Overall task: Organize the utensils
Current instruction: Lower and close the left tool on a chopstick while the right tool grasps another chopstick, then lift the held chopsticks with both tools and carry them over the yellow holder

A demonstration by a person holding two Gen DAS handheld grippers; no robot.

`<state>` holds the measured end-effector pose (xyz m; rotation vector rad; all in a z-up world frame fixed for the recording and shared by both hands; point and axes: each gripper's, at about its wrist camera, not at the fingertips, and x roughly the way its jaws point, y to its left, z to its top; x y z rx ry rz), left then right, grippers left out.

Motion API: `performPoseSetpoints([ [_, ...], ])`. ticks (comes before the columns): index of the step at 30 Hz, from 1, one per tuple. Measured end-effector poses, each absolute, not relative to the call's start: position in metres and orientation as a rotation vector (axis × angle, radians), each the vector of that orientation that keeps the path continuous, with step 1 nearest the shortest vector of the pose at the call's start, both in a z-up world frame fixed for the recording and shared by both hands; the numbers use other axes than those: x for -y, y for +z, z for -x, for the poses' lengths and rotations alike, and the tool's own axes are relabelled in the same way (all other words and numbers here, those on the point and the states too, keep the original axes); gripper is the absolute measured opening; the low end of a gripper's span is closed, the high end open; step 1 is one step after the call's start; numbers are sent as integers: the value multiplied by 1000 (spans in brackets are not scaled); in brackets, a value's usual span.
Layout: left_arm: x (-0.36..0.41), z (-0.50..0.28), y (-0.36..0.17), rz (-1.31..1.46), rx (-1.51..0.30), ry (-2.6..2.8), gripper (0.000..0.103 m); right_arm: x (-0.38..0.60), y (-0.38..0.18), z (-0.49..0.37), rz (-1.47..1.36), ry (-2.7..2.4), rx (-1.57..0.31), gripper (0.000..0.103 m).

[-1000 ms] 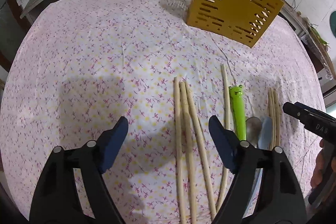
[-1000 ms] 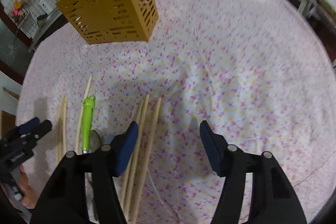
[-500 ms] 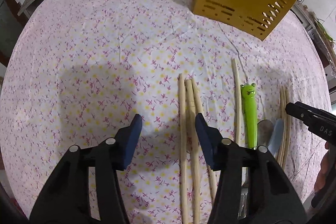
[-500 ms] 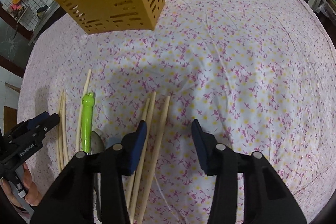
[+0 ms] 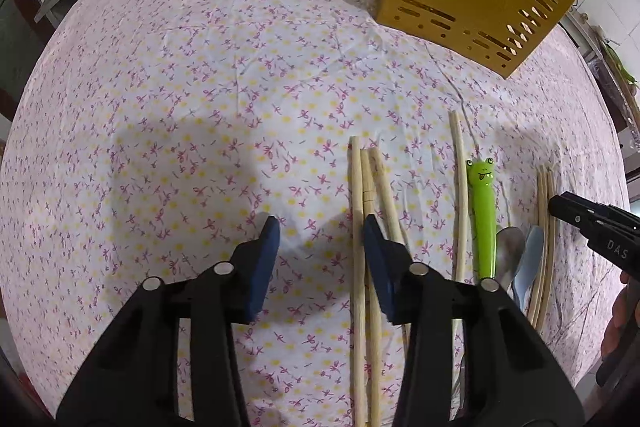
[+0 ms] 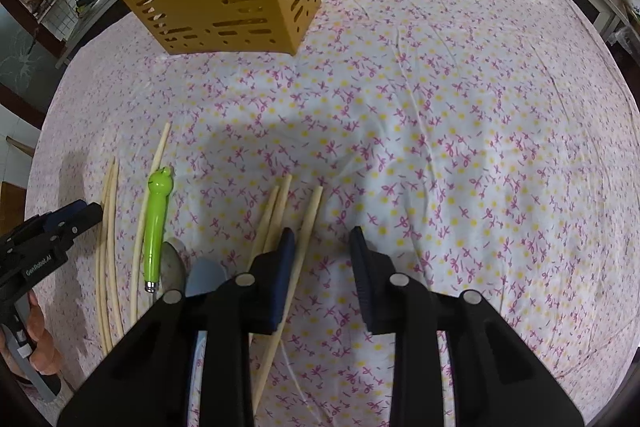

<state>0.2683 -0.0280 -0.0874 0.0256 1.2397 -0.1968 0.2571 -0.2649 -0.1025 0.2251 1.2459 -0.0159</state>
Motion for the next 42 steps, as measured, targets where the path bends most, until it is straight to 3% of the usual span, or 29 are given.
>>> performPoseSetpoints([
  [12, 44, -289, -98, -64, -1270, -178, 37, 257, -96, -266, -170, 1, -1291, 16],
  [25, 46, -321, -98, -59, -1301, -163, 10, 242, -103, -289, -142, -14, -1333, 10],
  [33, 49, -313, -93, -61, -1259, -161, 6, 260, -88, -270, -138, 8, -1246, 6],
  [42, 50, -283, -51, -49, -1103, -210, 4, 278, -40, -235, -165, 32, -1063, 6],
])
